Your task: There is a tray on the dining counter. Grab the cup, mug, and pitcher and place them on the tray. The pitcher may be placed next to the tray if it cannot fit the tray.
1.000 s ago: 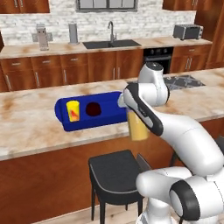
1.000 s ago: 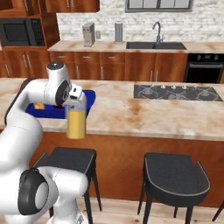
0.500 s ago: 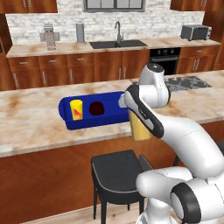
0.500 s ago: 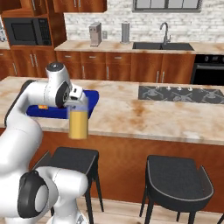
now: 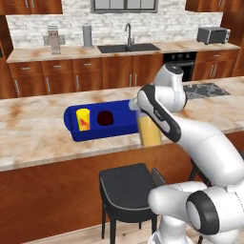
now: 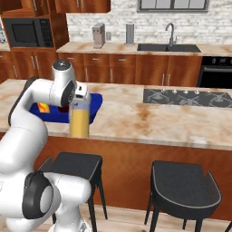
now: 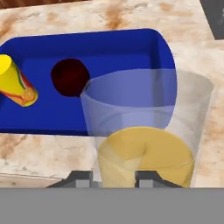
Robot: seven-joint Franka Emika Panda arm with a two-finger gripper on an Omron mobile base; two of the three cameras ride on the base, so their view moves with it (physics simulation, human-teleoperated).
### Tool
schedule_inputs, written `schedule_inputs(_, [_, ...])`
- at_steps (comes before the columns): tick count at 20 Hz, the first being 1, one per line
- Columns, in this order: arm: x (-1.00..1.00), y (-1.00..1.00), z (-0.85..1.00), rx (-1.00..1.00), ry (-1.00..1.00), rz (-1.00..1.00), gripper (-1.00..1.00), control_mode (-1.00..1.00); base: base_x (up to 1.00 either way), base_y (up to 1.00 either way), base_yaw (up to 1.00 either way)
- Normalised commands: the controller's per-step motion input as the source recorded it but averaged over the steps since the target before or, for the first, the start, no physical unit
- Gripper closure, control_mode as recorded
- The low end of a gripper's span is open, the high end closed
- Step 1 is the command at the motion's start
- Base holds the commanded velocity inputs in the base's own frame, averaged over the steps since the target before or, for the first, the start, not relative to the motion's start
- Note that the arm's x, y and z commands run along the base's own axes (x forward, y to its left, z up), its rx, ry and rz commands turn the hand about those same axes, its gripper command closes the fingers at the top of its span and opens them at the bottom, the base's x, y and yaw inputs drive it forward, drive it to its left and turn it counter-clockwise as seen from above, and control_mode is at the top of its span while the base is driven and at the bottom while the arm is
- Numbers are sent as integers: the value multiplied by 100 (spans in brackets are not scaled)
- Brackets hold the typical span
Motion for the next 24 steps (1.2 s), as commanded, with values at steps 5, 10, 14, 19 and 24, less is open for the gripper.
schedule_inputs(5, [18, 0, 53, 5, -15, 8, 100, -100, 0, 0, 0])
schedule_inputs(10, [73, 0, 53, 10, -4, 3, 100, -100, 0, 0, 0])
schedule_inputs(14, [96, 0, 29, 14, 1, 2, 100, -100, 0, 0, 0])
schedule_inputs(19, [80, 2, 11, 8, 4, 1, 100, -100, 0, 0, 0])
schedule_inputs(24, [42, 22, 21, 0, -2, 3, 100, -100, 0, 0, 0])
